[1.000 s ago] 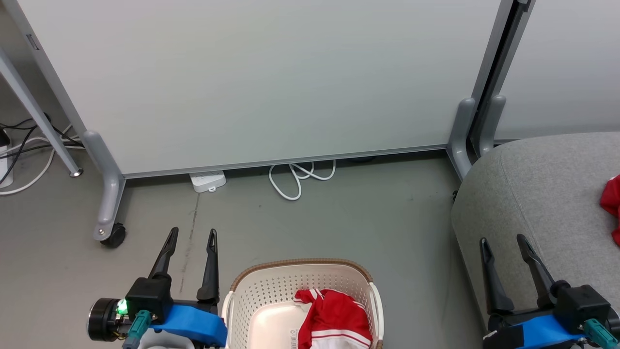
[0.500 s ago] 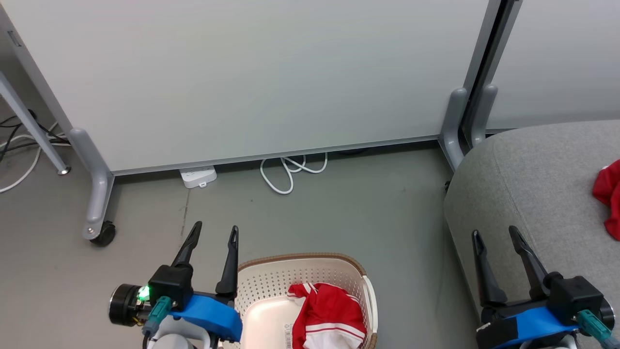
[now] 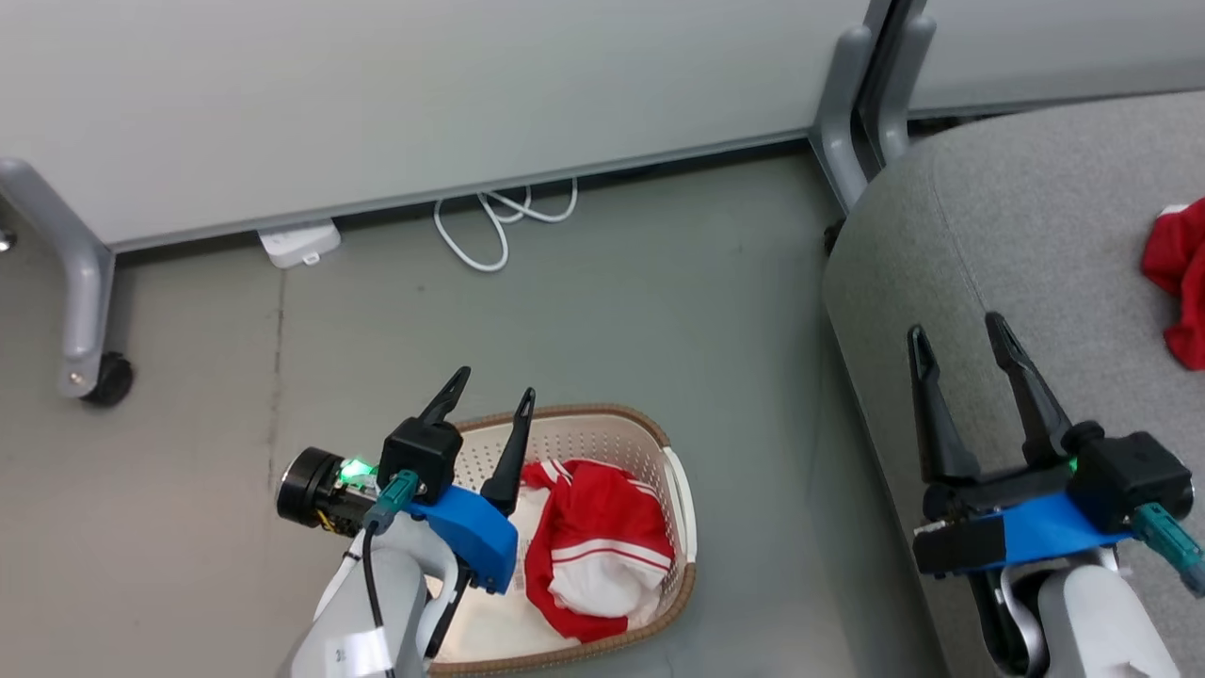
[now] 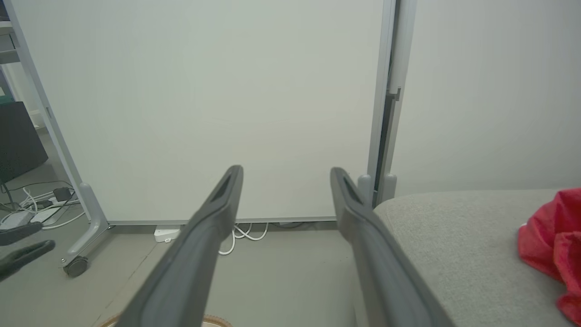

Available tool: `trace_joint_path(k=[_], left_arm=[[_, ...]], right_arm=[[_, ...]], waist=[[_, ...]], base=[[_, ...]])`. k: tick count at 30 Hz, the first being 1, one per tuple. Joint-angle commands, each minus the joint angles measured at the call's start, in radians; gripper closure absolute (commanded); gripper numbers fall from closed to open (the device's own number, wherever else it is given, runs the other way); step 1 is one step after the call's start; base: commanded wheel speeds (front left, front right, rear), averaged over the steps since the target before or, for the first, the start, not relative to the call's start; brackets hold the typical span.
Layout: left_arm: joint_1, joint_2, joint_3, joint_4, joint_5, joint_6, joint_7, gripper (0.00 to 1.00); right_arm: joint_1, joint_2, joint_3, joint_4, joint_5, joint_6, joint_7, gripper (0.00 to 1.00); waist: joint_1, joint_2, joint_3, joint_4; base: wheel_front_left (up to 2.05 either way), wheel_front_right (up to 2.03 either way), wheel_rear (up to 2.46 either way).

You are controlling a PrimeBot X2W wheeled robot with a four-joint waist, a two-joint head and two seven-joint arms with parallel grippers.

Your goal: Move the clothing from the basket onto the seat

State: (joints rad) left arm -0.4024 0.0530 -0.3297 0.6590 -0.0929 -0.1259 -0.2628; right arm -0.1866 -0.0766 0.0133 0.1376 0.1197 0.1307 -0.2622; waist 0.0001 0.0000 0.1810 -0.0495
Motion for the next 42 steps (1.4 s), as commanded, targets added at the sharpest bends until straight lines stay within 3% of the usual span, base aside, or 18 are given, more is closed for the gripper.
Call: trace_joint_path(k=[1, 21, 42], left_arm=[[-0.021, 0.003, 0.000, 0.006, 0.006, -0.006, -0.003, 0.00], [-0.409, 0.075, -0.277, 0.502, -0.092, -0.004, 0.027, 0.00], [-0.570, 0.127, -0.502, 0.603, -0.178, -0.004, 0.147, 0.00]], right_arm=[[-0.020, -0.006, 0.003, -0.006, 0.009, 0.000, -0.004, 0.00], [-0.296, -0.008, 0.057, -0.077, 0.023, 0.000, -0.004, 0.00], [-0.434, -0.005, 0.067, -0.115, 0.038, 0.000, -0.004, 0.00]], waist=[[-0.0001, 0.0000, 0.064, -0.040], [-0.0001, 0.0000, 0.455, -0.148], [-0.0001, 0.0000, 0.724, -0.169]], base=[[0.00, 0.00, 0.00], [0.00, 0.00, 0.00], [0.00, 0.00, 0.00]])
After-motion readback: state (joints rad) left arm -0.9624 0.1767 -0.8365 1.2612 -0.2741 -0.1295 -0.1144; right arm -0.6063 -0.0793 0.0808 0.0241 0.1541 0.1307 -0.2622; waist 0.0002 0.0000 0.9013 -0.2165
